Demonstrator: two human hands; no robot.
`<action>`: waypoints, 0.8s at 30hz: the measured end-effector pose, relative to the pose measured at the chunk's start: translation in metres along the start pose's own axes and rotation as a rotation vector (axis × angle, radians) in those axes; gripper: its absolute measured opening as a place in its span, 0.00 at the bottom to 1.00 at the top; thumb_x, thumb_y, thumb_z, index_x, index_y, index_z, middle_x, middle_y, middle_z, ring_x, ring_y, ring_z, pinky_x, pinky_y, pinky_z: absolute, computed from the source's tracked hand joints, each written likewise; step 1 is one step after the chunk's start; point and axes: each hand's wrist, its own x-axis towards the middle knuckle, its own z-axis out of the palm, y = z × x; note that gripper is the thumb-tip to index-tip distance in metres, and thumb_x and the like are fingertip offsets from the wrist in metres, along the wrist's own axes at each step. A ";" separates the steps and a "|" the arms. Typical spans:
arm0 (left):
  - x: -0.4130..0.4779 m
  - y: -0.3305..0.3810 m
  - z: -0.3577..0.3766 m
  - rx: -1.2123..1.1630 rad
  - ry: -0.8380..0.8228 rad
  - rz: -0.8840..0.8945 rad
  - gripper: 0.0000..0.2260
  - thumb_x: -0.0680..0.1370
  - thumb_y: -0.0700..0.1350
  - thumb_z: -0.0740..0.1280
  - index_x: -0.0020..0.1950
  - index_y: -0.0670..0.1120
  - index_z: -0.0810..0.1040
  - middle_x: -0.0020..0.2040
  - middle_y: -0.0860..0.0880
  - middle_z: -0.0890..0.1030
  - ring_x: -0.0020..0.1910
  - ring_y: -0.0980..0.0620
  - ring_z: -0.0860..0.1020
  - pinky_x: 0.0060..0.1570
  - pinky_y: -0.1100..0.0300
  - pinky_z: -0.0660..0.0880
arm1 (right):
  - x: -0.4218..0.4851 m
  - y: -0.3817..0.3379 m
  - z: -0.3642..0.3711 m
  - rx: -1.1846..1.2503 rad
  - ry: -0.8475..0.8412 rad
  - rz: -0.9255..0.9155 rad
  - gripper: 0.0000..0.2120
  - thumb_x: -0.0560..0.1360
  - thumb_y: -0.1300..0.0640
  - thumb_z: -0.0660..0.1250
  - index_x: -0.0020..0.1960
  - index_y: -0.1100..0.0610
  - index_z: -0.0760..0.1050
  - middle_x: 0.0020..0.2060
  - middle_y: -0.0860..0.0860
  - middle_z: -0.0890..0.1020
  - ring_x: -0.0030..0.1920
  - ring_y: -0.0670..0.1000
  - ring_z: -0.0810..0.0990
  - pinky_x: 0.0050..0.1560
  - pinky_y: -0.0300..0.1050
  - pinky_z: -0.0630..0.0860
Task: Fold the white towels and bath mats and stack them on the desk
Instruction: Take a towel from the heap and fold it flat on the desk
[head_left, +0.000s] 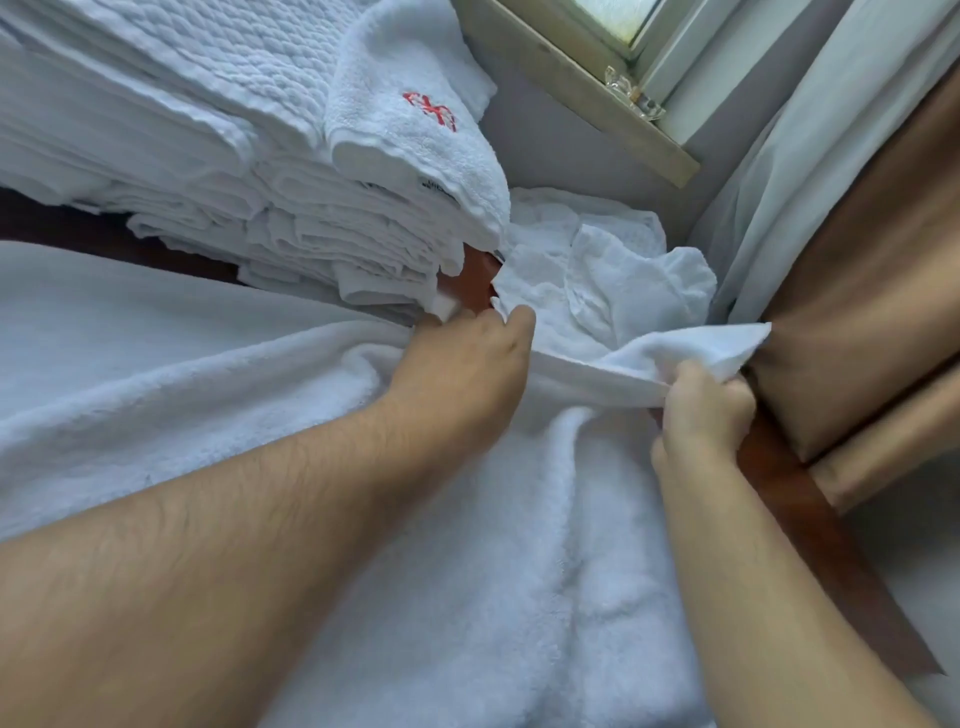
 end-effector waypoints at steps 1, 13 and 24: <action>-0.002 0.001 -0.003 0.006 0.000 0.023 0.16 0.73 0.34 0.63 0.58 0.47 0.69 0.47 0.48 0.74 0.42 0.46 0.68 0.37 0.53 0.59 | 0.000 0.010 -0.005 0.015 -0.009 0.170 0.16 0.69 0.60 0.67 0.57 0.55 0.80 0.47 0.49 0.84 0.43 0.49 0.84 0.43 0.46 0.83; -0.024 0.032 -0.022 -0.087 -0.124 0.363 0.07 0.77 0.49 0.64 0.54 0.53 0.78 0.40 0.52 0.73 0.39 0.46 0.74 0.34 0.55 0.67 | 0.002 0.024 -0.036 0.162 0.060 0.246 0.07 0.70 0.64 0.65 0.46 0.58 0.79 0.40 0.51 0.84 0.31 0.46 0.84 0.28 0.38 0.77; -0.022 0.020 0.006 -0.114 -0.157 0.413 0.12 0.82 0.59 0.57 0.48 0.51 0.63 0.44 0.53 0.73 0.47 0.45 0.76 0.36 0.53 0.64 | 0.010 0.045 -0.082 0.229 0.279 0.107 0.13 0.67 0.50 0.60 0.38 0.54 0.82 0.34 0.46 0.83 0.35 0.49 0.83 0.35 0.44 0.77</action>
